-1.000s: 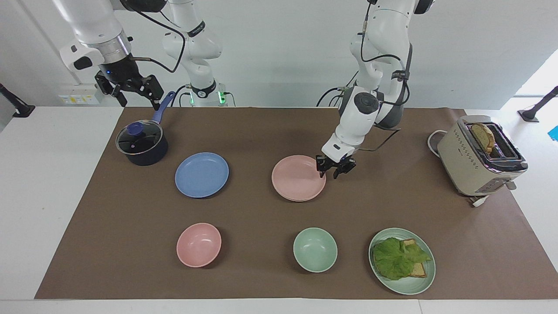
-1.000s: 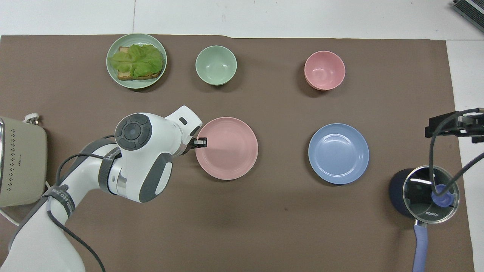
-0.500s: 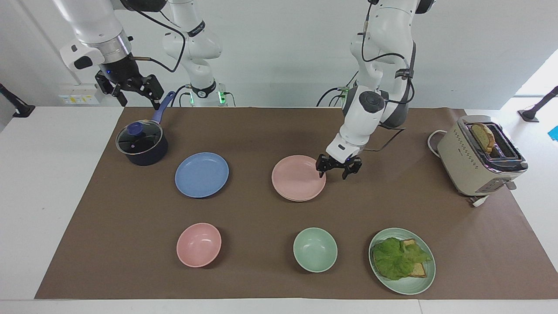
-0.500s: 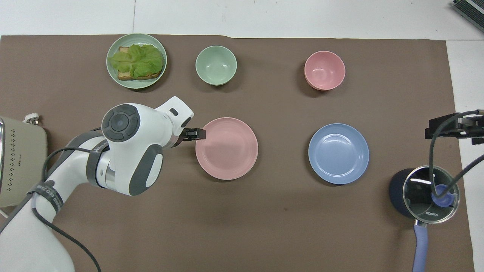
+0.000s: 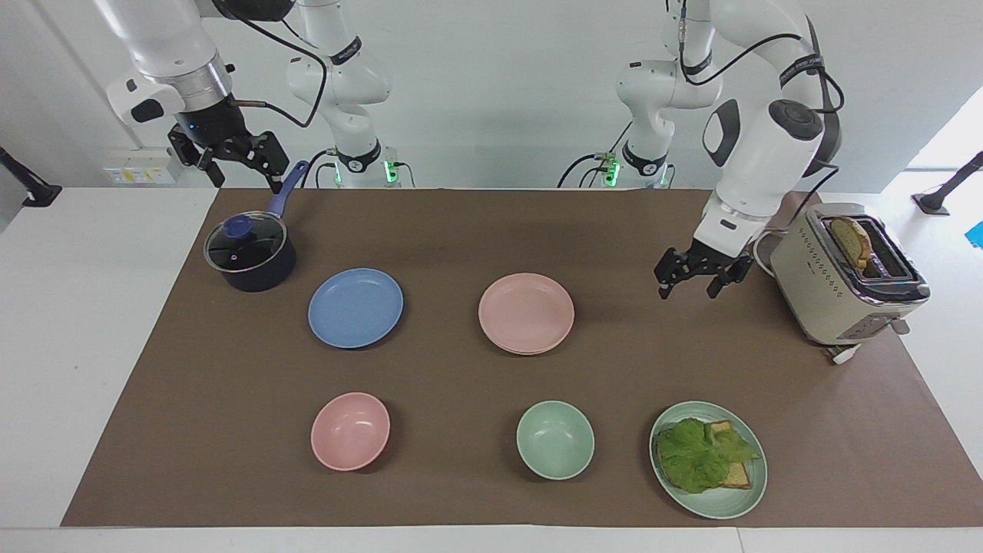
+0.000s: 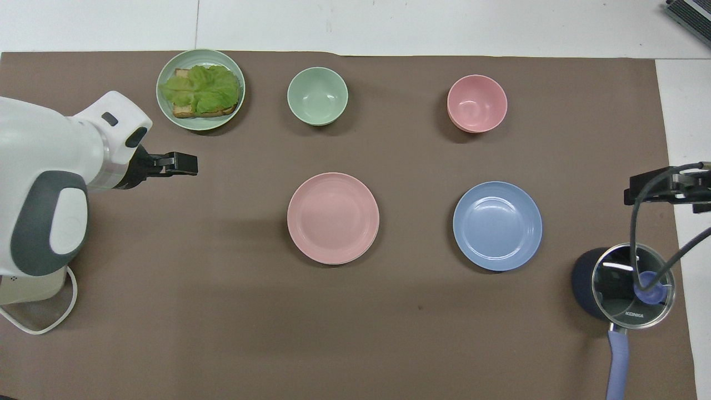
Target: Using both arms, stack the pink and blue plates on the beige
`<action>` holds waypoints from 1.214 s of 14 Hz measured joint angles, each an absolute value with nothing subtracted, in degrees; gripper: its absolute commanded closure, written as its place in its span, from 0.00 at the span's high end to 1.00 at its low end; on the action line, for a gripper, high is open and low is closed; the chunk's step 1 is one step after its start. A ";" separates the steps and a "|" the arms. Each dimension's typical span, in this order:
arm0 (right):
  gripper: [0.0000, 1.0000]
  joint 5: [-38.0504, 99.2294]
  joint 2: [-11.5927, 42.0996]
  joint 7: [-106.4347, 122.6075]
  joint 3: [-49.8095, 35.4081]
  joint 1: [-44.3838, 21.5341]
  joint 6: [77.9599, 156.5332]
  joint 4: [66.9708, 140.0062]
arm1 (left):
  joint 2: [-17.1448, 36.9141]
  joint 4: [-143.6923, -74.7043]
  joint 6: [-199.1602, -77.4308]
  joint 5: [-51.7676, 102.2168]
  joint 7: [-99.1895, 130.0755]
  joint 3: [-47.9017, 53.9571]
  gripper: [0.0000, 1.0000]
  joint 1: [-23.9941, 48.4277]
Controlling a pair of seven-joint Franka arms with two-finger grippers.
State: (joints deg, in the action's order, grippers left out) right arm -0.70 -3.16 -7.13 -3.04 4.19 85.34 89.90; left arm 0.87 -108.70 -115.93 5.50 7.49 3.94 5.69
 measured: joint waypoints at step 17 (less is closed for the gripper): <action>1.00 -0.70 -3.32 -5.83 -3.38 3.98 112.15 114.72 | -9.08 -97.42 -88.21 1.83 -1.11 1.92 1.00 3.99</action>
